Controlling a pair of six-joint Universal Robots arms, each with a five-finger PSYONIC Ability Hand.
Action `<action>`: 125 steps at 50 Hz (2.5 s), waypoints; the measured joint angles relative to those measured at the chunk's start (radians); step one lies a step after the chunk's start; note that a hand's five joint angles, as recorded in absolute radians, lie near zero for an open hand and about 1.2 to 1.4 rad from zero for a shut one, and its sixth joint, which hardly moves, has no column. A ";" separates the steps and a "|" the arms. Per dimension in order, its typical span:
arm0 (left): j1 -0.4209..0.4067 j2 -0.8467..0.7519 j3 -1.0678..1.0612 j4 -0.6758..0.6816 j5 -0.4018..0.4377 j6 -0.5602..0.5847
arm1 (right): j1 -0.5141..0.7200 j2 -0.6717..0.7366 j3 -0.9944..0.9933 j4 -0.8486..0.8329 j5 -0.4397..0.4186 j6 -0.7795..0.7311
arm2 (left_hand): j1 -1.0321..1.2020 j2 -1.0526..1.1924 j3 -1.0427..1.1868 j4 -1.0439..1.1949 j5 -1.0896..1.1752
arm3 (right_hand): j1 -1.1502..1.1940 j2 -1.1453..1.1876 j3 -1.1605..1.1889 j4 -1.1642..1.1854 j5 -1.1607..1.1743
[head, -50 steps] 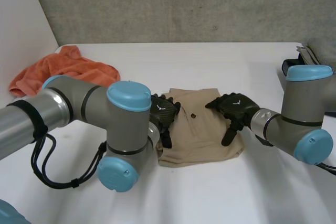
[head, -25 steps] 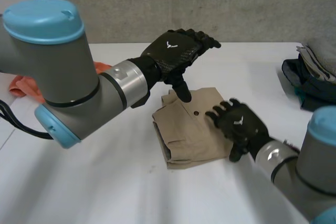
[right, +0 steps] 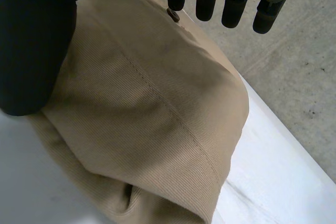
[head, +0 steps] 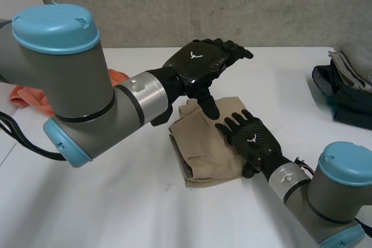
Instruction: Fold the laundry.
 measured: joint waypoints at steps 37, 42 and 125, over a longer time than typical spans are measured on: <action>0.010 0.020 -0.016 0.005 0.001 0.000 | 0.074 0.134 -0.339 0.030 0.021 0.039 | 0.000 0.000 0.000 0.000 0.000 | 0.762 0.918 0.889 0.896 0.801; 0.013 0.024 -0.017 0.005 0.000 0.000 | 0.075 0.156 -0.395 0.042 0.028 0.051 | 0.000 0.000 0.000 0.000 0.000 | 0.782 0.936 0.925 0.952 0.829; -0.040 0.195 -0.084 0.077 -0.061 -0.003 | -0.890 -0.032 -0.846 0.541 0.018 -0.026 | 0.000 0.000 0.000 0.000 0.000 | 0.025 0.018 0.000 0.003 0.000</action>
